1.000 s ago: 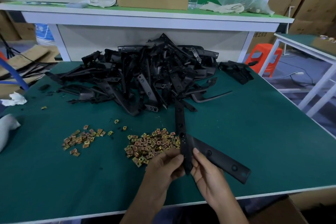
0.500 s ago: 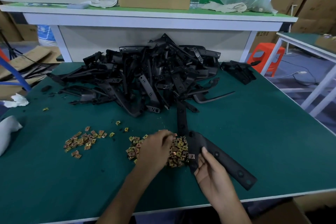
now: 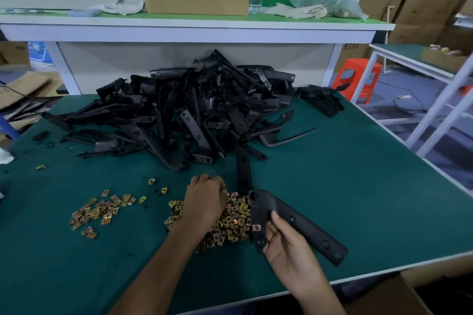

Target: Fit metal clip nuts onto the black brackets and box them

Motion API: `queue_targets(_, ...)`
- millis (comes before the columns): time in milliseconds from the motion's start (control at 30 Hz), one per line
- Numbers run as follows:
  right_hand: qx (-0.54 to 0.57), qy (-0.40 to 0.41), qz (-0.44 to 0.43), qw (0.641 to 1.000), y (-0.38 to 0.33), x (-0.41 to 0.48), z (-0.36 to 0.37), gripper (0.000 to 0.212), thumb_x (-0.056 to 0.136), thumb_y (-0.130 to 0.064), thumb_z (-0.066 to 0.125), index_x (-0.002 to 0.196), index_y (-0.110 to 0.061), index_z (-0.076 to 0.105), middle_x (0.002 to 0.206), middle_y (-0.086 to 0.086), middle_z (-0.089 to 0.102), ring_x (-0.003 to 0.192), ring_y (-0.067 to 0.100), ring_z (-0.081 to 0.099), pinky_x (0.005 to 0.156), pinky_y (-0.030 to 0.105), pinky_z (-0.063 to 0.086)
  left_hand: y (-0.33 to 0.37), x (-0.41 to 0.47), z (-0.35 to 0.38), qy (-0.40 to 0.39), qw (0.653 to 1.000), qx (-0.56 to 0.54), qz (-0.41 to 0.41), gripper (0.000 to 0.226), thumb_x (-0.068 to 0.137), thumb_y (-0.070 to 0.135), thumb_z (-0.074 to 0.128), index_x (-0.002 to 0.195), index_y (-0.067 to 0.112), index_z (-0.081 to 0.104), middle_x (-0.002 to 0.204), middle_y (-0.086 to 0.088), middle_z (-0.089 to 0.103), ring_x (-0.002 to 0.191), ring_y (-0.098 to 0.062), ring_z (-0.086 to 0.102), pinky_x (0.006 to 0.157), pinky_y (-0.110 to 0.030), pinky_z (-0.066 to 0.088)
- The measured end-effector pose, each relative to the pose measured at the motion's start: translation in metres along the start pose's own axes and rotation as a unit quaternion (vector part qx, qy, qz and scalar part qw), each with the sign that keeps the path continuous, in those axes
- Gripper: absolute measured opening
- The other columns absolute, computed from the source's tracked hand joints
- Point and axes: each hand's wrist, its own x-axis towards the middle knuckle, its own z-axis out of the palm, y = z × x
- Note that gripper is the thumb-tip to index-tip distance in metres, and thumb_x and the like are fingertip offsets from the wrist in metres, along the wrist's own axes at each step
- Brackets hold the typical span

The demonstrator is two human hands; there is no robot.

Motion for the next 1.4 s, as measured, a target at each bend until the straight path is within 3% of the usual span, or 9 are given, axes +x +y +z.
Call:
queue_targets(367,0.006,-0.012,0.016,1.000,-0.001,-0.002,-0.001,0.043,0.089,-0.018,0.067,0.127,0.002,0.068,0.123,0.024,0.064,0.106,0.030,0.067,0.113,0.048,0.041,0.006,0.000,-0.017,-0.051,0.997,-0.055,-0.010,0.006,0.093,0.024,0.065,0.096,0.025,0.060,0.099,0.007,0.060,0.106,-0.021,0.052,0.092,-0.035,0.045)
queue_targets(533,0.007,-0.012,0.015,1.000,-0.004,-0.003,0.002,0.047,0.089,-0.018,0.066,0.130,0.004,0.065,0.120,0.023,0.068,0.107,0.030,0.067,0.116,0.048,0.039,0.015,-0.023,-0.028,0.007,0.966,-0.248,-0.065,0.010,0.100,0.027,0.060,0.108,0.030,0.064,0.099,0.019,0.064,0.098,-0.002,0.060,0.081,-0.019,0.043)
queue_targets(633,0.009,-0.006,0.018,1.000,-0.004,-0.004,0.003,0.053,0.088,-0.018,0.066,0.134,0.007,0.058,0.121,0.024,0.066,0.119,0.034,0.058,0.121,0.052,0.032,0.028,-0.050,-0.027,-0.007,0.903,-0.417,-0.101,0.012,0.096,0.024,0.067,0.097,0.034,0.074,0.092,0.020,0.074,0.088,0.008,0.065,0.074,-0.007,0.045)
queue_targets(733,0.002,-0.023,0.010,1.000,-0.005,-0.006,0.003,0.047,0.090,-0.019,0.065,0.131,0.004,0.064,0.120,0.022,0.070,0.113,0.031,0.066,0.115,0.048,0.037,0.044,-0.068,-0.019,-0.056,0.796,-0.576,-0.180,0.013,0.091,0.013,0.073,0.095,0.024,0.079,0.091,0.007,0.078,0.087,-0.006,0.072,0.076,-0.019,0.053)
queue_targets(867,-0.014,-0.046,-0.002,0.999,-0.005,-0.007,0.002,0.036,0.093,-0.018,0.062,0.123,-0.001,0.072,0.124,0.022,0.070,0.110,0.027,0.070,0.104,0.041,0.052,0.051,-0.072,-0.016,-0.089,0.734,-0.637,-0.217,0.017,0.093,0.010,0.070,0.108,0.014,0.076,0.102,-0.005,0.078,0.099,-0.022,0.072,0.091,-0.036,0.057)
queue_targets(1033,-0.021,-0.024,-0.005,0.999,-0.005,-0.009,0.002,0.031,0.092,-0.017,0.061,0.116,-0.004,0.076,0.117,0.018,0.074,0.102,0.023,0.074,0.081,0.033,0.061,0.053,-0.072,-0.019,-0.106,0.660,-0.711,-0.217,0.015,0.091,0.002,0.068,0.102,0.010,0.075,0.084,-0.003,0.075,0.070,-0.010,0.067,0.061,-0.024,0.052)
queue_targets(1133,-0.028,-0.020,-0.008,0.999,-0.005,-0.009,0.002,0.031,0.092,-0.017,0.060,0.115,-0.004,0.077,0.115,0.018,0.074,0.101,0.023,0.074,0.084,0.034,0.061,0.052,-0.072,-0.018,-0.107,0.661,-0.712,-0.212,0.016,0.091,0.003,0.068,0.105,0.009,0.074,0.082,-0.003,0.072,0.067,-0.010,0.064,0.061,-0.023,0.050)
queue_targets(1267,-0.036,-0.012,-0.007,0.999,-0.005,-0.011,0.005,0.048,0.086,-0.016,0.067,0.129,0.006,0.065,0.131,0.028,0.062,0.118,0.034,0.060,0.115,0.047,0.039,0.048,-0.071,-0.021,-0.119,0.664,-0.712,-0.196,0.022,0.089,0.003,0.071,0.109,0.010,0.072,0.089,-0.006,0.075,0.072,-0.011,0.068,0.061,-0.021,0.054)
queue_targets(1400,-0.060,-0.002,-0.006,0.998,-0.002,-0.012,0.004,0.054,0.088,-0.014,0.064,0.135,0.011,0.058,0.136,0.032,0.058,0.122,0.040,0.054,0.117,0.053,0.033,0.035,-0.070,-0.026,-0.147,0.701,-0.679,-0.162,0.034,0.087,0.005,0.073,0.119,0.017,0.068,0.080,-0.004,0.071,0.073,-0.013,0.066,0.064,-0.022,0.051)
